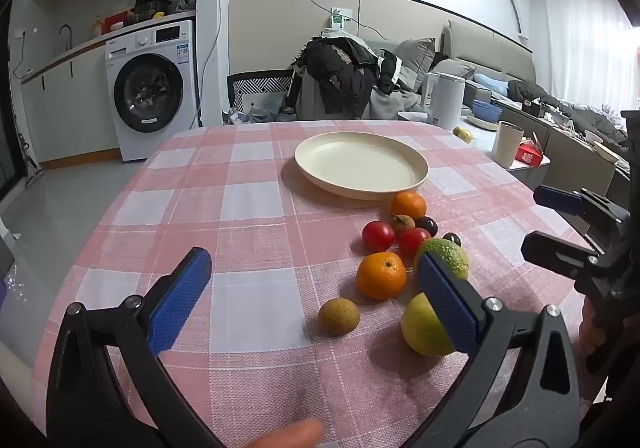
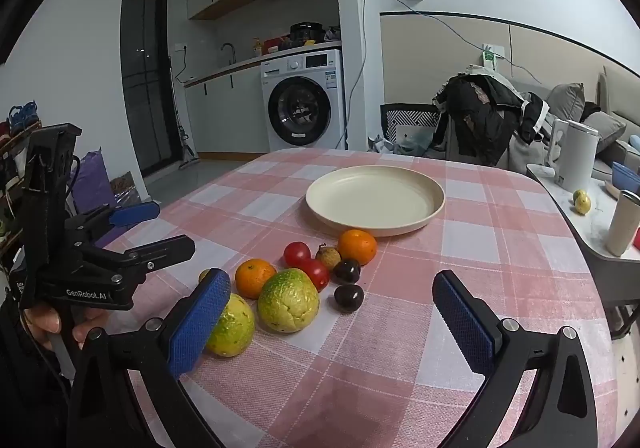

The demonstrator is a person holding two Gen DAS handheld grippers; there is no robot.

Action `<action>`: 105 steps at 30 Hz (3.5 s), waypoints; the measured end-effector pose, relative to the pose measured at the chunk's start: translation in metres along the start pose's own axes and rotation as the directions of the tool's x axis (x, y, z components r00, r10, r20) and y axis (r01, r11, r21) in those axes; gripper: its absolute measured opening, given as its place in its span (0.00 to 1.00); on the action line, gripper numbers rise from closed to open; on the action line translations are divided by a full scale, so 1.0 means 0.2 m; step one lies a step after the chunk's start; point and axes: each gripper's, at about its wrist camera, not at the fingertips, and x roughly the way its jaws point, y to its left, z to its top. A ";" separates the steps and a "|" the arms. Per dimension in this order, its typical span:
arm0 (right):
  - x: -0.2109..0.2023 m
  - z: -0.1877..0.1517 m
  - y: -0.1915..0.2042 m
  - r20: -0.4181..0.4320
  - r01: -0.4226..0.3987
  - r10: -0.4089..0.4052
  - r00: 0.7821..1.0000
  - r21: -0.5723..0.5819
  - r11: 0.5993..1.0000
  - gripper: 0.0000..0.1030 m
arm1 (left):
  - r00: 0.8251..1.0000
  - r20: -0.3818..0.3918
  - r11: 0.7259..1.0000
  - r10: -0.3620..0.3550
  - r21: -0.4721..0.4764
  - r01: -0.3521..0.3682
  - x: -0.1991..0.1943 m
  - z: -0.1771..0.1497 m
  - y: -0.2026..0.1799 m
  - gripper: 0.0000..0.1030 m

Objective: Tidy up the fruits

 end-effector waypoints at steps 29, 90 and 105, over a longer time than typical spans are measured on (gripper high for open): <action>0.01 0.00 0.02 -0.010 -0.006 0.006 1.000 -0.006 1.000 1.00 | 1.000 0.000 1.000 -0.003 0.001 0.003 -0.01 0.02 0.00 0.99; 0.01 -0.01 -0.03 -0.029 0.050 -0.050 0.998 0.015 0.999 1.00 | 1.000 0.010 1.000 -0.008 0.007 0.008 -0.03 0.03 -0.01 0.99; 0.10 0.00 -0.03 -0.125 0.032 -0.027 0.992 0.037 0.999 1.00 | 0.998 -0.060 1.000 -0.024 0.016 0.025 0.05 0.03 0.02 0.99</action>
